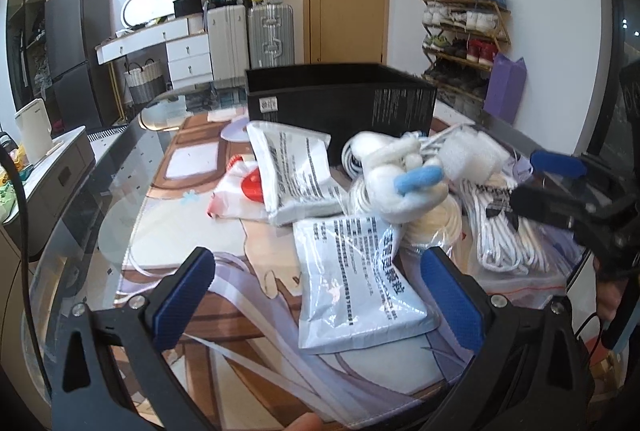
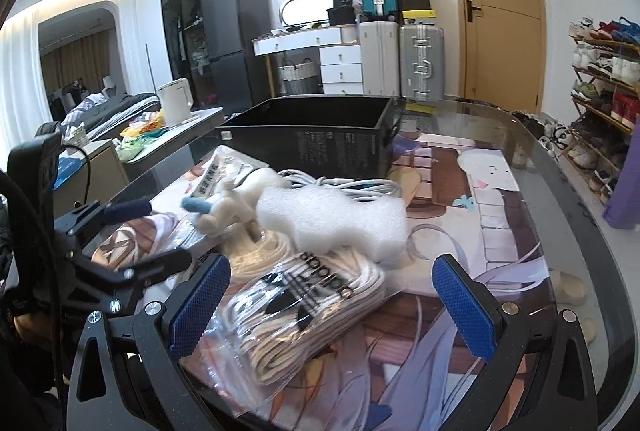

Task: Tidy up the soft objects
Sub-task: 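Grasp the white printed packet with the left tool while the right tool grasps the white foam block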

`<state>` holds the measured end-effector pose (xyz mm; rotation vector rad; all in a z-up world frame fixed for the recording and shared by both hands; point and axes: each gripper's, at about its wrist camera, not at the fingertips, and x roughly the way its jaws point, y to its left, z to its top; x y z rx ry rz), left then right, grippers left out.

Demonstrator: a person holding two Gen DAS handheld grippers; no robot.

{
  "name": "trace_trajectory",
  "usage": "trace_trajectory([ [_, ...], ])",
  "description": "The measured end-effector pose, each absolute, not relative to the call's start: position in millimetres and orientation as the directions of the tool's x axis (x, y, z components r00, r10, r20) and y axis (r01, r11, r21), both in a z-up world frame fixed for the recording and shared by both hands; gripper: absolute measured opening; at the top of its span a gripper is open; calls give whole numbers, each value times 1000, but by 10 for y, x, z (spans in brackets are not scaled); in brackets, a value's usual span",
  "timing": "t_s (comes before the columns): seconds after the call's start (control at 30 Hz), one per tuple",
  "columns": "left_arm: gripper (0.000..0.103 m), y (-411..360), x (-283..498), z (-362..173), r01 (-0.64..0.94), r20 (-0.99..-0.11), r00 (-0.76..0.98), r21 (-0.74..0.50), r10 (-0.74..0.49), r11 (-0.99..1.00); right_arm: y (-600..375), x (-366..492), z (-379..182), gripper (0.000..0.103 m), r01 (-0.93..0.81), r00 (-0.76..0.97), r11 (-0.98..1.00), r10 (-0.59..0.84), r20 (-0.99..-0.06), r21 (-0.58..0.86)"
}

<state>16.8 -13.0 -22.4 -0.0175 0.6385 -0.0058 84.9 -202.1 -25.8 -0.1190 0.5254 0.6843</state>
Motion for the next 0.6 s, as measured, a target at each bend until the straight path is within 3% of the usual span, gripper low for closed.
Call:
trace_trajectory([
  [0.6, 103, -44, 240, -258, 14, -659, 751, -54, -46, 998, -1774, 1151, -234, 103, -620, 619, 781, 546, -564, 75],
])
